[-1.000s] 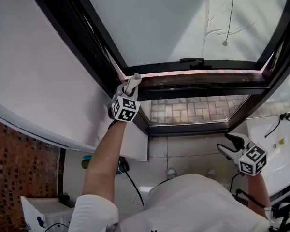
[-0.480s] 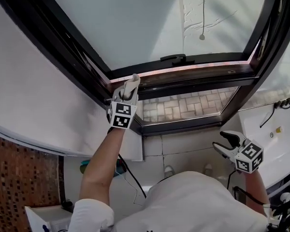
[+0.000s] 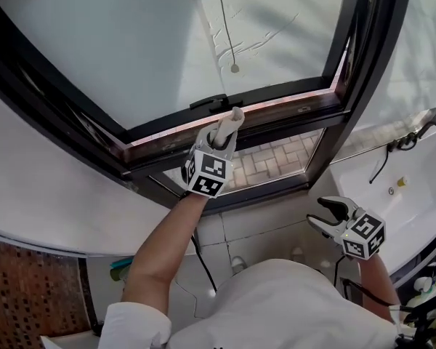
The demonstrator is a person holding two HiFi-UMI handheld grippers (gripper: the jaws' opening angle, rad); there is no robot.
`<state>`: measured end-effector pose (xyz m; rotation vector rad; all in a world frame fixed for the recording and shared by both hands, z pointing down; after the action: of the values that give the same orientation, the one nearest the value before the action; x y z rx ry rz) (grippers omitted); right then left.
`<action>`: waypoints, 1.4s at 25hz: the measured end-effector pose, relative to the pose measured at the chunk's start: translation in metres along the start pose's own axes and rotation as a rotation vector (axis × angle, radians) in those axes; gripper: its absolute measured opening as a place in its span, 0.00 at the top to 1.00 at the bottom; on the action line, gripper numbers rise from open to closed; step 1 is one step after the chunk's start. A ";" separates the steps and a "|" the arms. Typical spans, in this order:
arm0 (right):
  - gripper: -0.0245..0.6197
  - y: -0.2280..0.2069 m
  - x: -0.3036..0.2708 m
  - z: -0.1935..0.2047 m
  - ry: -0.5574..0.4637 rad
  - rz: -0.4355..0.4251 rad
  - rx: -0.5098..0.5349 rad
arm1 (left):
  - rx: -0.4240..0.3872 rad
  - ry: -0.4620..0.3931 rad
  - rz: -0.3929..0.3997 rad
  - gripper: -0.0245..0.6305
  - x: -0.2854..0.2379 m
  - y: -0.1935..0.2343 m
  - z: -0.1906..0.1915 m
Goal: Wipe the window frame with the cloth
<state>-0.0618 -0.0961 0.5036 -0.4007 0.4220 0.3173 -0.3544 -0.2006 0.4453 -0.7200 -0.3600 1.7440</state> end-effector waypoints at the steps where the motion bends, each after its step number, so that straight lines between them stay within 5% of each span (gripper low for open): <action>1: 0.62 -0.007 0.006 0.001 -0.005 0.011 -0.005 | -0.012 -0.013 0.021 0.81 -0.013 -0.011 -0.012; 13: 0.62 -0.071 0.071 0.017 -0.048 0.084 -0.056 | -0.151 -0.038 0.196 0.81 -0.154 -0.118 -0.119; 24: 0.62 -0.120 0.132 0.040 -0.045 0.151 -0.106 | -0.300 0.088 0.285 0.81 -0.249 -0.184 -0.156; 35: 0.62 -0.141 0.141 0.045 -0.063 0.123 -0.109 | -0.246 0.075 0.371 0.81 -0.245 -0.204 -0.171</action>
<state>0.1277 -0.1696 0.5205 -0.4709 0.3697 0.4726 -0.0539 -0.3936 0.5017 -1.0806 -0.4128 2.0340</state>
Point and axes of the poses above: the fingertips, and each gripper's own axes: x backward along the fingers, y to its left, z out of its underside, the point moved 4 cm from there along x, backward along the fingers, and after that the axes turned 9 degrees about -x, right-handed, at the moved point
